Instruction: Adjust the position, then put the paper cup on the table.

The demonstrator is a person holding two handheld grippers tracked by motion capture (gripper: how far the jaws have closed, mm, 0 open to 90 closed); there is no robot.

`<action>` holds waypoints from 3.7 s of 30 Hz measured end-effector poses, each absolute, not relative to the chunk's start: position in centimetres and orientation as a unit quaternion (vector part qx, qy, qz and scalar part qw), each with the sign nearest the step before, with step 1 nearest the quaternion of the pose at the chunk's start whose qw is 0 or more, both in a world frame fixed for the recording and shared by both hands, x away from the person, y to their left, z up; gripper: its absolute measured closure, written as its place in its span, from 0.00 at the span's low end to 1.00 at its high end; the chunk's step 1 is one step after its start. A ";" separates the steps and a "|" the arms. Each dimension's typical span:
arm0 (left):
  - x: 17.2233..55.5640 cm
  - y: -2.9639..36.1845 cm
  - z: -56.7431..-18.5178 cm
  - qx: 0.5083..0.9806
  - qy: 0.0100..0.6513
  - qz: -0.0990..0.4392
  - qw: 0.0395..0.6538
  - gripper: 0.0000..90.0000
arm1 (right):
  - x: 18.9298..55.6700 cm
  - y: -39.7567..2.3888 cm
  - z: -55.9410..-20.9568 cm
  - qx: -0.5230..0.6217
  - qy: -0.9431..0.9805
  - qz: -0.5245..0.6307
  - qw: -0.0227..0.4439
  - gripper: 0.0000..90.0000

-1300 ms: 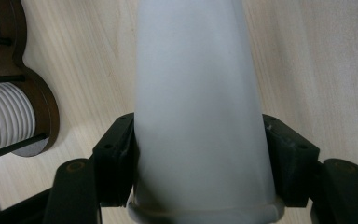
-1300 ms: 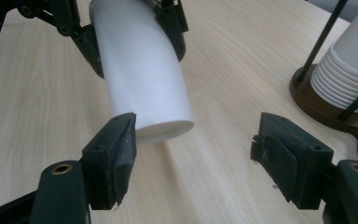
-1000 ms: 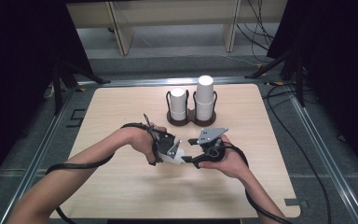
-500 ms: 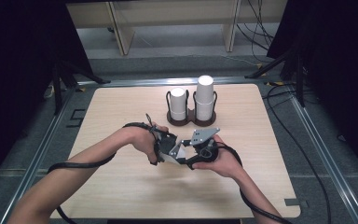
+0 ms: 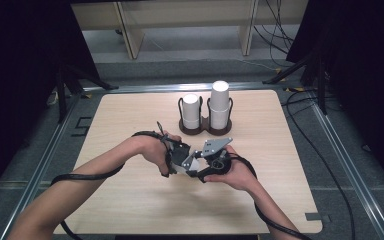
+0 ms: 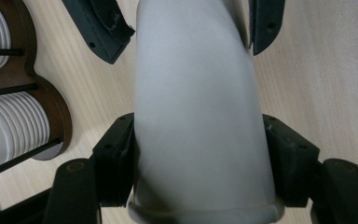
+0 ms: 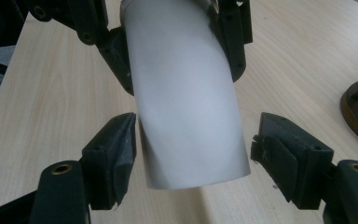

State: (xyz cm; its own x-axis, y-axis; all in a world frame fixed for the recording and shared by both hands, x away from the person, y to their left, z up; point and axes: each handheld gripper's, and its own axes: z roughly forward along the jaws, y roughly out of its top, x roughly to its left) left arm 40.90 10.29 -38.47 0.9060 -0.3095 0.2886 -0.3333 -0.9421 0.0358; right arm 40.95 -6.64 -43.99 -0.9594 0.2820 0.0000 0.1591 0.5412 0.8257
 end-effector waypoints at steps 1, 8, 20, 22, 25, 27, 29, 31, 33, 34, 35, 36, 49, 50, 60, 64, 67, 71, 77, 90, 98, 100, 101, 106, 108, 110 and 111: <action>40.9 10.3 -38.5 0.975 -0.166 0.140 0.041 0.39 | 40.9 -6.7 -44.1 0.131 0.876 0.460 0.061 0.33; 40.9 10.2 -38.5 0.975 -0.163 0.144 0.049 0.39 | 40.9 -6.6 -44.3 0.127 0.878 0.458 0.059 0.33; 40.8 10.1 -38.2 0.974 -0.169 0.143 0.052 0.39 | 40.9 -6.4 -44.6 0.127 0.879 0.457 0.054 0.33; 40.9 10.0 -38.0 0.973 -0.179 0.141 0.040 0.39 | 40.9 -6.3 -44.7 0.129 0.878 0.457 0.054 0.33; 40.7 10.1 -38.2 0.976 -0.161 0.137 0.056 0.39 | 40.9 -6.2 -44.7 0.122 0.879 0.458 0.057 0.33; 40.7 10.1 -38.2 0.976 -0.162 0.138 0.056 0.39 | 40.9 -6.2 -44.7 0.126 0.878 0.458 0.056 0.33; 40.7 10.1 -38.2 0.976 -0.162 0.137 0.056 0.39 | 40.8 -6.3 -44.7 0.131 0.878 0.458 0.055 0.33; 40.7 10.1 -38.2 0.976 -0.162 0.137 0.056 0.39 | 40.8 -6.3 -44.7 0.130 0.878 0.457 0.057 0.34; 40.7 10.0 -38.2 0.975 -0.163 0.138 0.058 0.39 | 40.9 -6.4 -44.8 0.123 0.880 0.455 0.059 0.34; 40.7 10.0 -38.2 0.975 -0.163 0.138 0.058 0.39 | 40.9 -6.3 -44.8 0.124 0.879 0.456 0.059 0.34; 40.7 10.0 -38.2 0.975 -0.164 0.138 0.058 0.39 | 40.9 -6.3 -44.9 0.125 0.878 0.458 0.059 0.35; 40.7 10.0 -38.2 0.975 -0.163 0.138 0.059 0.39 | 40.9 -6.3 -45.0 0.126 0.878 0.458 0.059 0.35; 40.6 10.0 -38.0 0.975 -0.167 0.134 0.062 0.39 | 40.9 -6.2 -45.2 0.112 0.877 0.463 0.060 0.38; 40.6 10.0 -37.9 0.972 -0.180 0.136 0.058 0.39 | 40.9 -6.2 -45.2 0.110 0.877 0.464 0.058 0.39; 40.6 10.8 -38.2 0.971 -0.161 0.139 0.111 0.23 | 40.2 -6.5 -45.4 0.083 0.876 0.468 0.076 0.40; 40.6 11.7 -38.3 0.964 -0.151 0.159 0.148 0.15 | 39.9 -6.9 -45.5 0.084 0.871 0.475 0.090 0.40; 40.8 12.8 -38.3 0.959 -0.131 0.173 0.183 0.12 | 39.7 -7.6 -45.5 0.093 0.866 0.482 0.095 0.40; 41.1 14.2 -38.6 0.950 -0.100 0.186 0.230 0.10 | 39.7 -8.7 -45.5 0.109 0.850 0.503 0.111 0.40; 41.1 16.3 -40.0 0.918 -0.016 0.218 0.330 0.10 | 39.8 -10.1 -45.6 0.150 0.806 0.552 0.152 0.40; 37.7 20.6 -46.2 0.752 0.233 0.244 0.567 0.14 | 39.8 -12.3 -46.7 0.233 0.728 0.613 0.200 0.39; 36.5 22.0 -46.8 0.705 0.277 0.266 0.596 0.14 | 39.4 -12.7 -47.0 0.254 0.715 0.625 0.183 0.39; 36.5 22.4 -47.2 0.697 0.294 0.269 0.597 0.14 | 39.3 -12.8 -47.1 0.257 0.714 0.626 0.181 0.39; 36.5 22.6 -47.3 0.693 0.303 0.268 0.596 0.14 | 39.3 -13.0 -47.1 0.258 0.716 0.621 0.188 0.39; 36.2 23.0 -47.6 0.692 0.313 0.264 0.595 0.14 | 39.2 -13.0 -47.1 0.259 0.713 0.626 0.181 0.39; 36.2 23.0 -47.7 0.691 0.315 0.262 0.596 0.14 | 39.1 -12.7 -47.1 0.260 0.712 0.628 0.178 0.39; 36.2 23.0 -47.7 0.692 0.312 0.260 0.596 0.14 | 39.2 -12.5 -47.1 0.250 0.711 0.632 0.182 0.39; 36.2 22.9 -47.7 0.691 0.310 0.261 0.598 0.14 | 38.8 -12.4 -46.9 0.266 0.723 0.614 0.175 0.39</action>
